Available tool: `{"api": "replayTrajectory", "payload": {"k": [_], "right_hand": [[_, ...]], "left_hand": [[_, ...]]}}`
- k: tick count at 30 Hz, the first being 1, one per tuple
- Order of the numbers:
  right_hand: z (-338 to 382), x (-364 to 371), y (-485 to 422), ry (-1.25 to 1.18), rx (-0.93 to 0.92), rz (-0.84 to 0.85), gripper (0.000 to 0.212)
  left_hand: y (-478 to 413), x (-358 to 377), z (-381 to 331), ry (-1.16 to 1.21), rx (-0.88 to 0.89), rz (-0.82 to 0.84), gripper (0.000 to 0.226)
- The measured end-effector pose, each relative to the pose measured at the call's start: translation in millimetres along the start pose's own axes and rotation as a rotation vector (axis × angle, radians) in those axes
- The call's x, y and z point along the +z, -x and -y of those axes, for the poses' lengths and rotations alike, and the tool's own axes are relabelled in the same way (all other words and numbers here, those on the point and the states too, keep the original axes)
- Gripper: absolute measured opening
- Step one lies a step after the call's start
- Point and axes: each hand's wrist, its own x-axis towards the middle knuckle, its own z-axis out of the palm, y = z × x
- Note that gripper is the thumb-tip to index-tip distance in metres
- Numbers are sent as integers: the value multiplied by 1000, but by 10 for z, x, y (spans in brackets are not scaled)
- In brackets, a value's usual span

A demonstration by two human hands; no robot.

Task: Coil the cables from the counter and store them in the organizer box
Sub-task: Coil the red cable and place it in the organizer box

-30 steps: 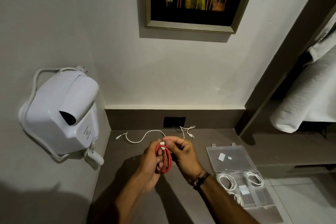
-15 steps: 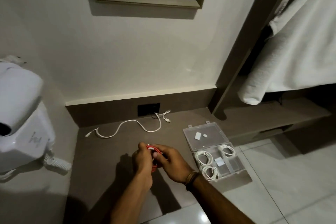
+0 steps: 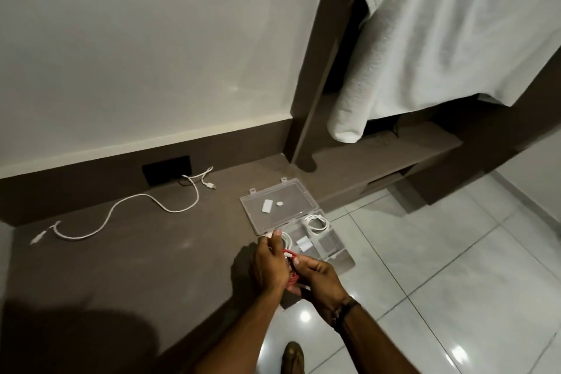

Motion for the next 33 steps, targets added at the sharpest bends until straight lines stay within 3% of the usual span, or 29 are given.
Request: {"api": "replayTrajectory", "payload": {"k": [4,7,10,16,22,33], "right_hand": [[80,-403,-275,-34,43,-90,19],[127,-679,-554,-6,39,-141,15],[142,-924,-840,128,-27,-144,16],[94,-1094,-1198,520,-250,3,14],[37,-1170,-1305,732,-404,37,18],[78,-1233,-1251,1215,-713,52,30]], "left_hand": [[38,280,-110,6,93,142,33],[-77,449,-108,1,46,265,19],[-217,563,-83,42,-46,438,29],[-277,845,80,-110,-35,219,26],[-177,1040,155,-161,78,29,14],[-179,1168,257,-154,29,86,25]]}}
